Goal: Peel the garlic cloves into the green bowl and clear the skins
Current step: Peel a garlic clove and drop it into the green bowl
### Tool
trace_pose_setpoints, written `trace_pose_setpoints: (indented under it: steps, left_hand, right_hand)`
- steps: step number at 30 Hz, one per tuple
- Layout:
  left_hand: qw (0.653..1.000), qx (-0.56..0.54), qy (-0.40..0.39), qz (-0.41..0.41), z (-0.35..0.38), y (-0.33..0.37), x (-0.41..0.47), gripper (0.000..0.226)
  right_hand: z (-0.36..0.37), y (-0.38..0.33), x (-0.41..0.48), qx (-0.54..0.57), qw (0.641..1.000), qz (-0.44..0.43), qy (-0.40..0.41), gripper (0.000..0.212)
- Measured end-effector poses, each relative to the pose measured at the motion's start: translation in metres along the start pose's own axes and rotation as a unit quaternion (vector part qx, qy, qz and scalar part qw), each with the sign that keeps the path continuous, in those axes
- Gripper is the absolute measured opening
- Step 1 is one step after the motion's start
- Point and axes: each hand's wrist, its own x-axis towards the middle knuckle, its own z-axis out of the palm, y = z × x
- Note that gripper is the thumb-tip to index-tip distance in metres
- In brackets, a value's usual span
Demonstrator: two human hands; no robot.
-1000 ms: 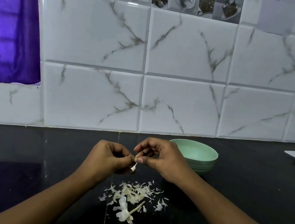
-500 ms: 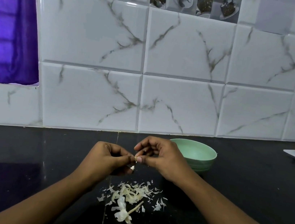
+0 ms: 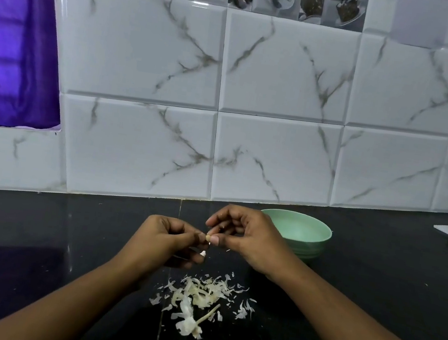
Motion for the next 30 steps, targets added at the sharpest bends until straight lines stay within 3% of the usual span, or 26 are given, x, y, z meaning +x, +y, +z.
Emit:
trace_pose_setpoints:
  steps: [8, 15, 25, 30]
  left_hand:
    - [0.991, 0.128, -0.039, 0.029, -0.0026, 0.0013, -0.0014, 0.01]
    - [0.967, 0.237, -0.062, 0.075, -0.003, 0.0013, -0.0012, 0.007]
    - [0.978, 0.187, -0.082, 0.042, -0.0037, 0.0008, 0.0003, 0.011]
    - [0.981, 0.183, -0.049, 0.051, -0.0017, -0.0016, 0.0014, 0.012]
  right_hand:
    - [-0.0043, -0.0007, 0.0007, -0.012, 0.995, 0.061, -0.08, 0.029]
    - [-0.0051, 0.0014, -0.0001, 0.008, 0.99, 0.107, -0.095, 0.027]
    - [-0.0044, -0.0011, -0.0013, 0.012, 0.992, 0.101, -0.078, 0.026]
    - [-0.001, -0.0004, -0.0011, -0.017, 0.995, 0.081, -0.058, 0.027]
